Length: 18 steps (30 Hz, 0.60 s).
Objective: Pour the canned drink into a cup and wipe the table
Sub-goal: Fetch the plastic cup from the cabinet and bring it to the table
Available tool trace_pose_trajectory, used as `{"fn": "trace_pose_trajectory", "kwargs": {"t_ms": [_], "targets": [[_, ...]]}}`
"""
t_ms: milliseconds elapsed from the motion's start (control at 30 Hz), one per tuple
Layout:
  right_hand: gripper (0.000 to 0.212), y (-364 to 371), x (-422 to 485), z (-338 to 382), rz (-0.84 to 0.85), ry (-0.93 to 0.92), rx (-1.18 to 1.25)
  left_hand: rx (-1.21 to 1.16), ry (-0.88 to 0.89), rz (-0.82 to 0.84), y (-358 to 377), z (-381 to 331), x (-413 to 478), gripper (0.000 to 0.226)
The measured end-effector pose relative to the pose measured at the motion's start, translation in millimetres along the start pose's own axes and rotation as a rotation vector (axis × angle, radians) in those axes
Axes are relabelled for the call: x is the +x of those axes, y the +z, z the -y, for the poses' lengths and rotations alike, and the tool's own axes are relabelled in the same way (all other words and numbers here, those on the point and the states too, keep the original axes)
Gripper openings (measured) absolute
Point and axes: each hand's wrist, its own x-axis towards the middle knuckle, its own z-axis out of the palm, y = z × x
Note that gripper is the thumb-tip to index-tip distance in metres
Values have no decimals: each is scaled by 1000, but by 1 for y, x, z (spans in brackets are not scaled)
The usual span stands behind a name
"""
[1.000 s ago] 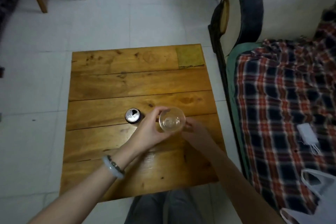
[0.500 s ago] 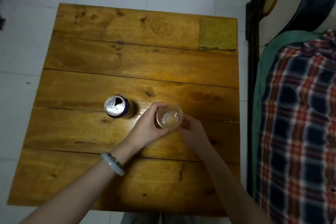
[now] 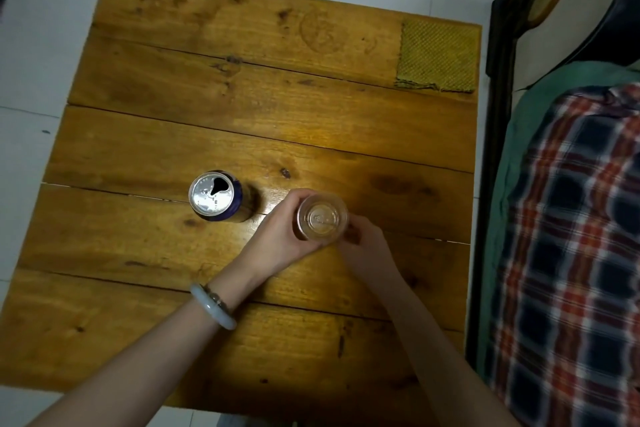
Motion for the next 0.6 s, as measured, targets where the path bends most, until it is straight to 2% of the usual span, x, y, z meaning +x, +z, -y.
{"fn": "trace_pose_trajectory", "kwargs": {"t_ms": [200,300,400,500,600], "targets": [[29,-2,-3,1,16,0,3,34,-12,34,2,7,0,71],[45,-7,-8,2,7,10,-23,104,-22,58,0,15,-3,84],[58,-25,-17,10,-17,-35,-161,102,-88,52,-7,18,-19,91],[62,-42,-29,29,-26,-172,-398,66,-135,-2,-20,8,-49,83],[60,-43,-41,59,-54,-274,-445,65,-138,-50,-39,-2,-81,54]]}}
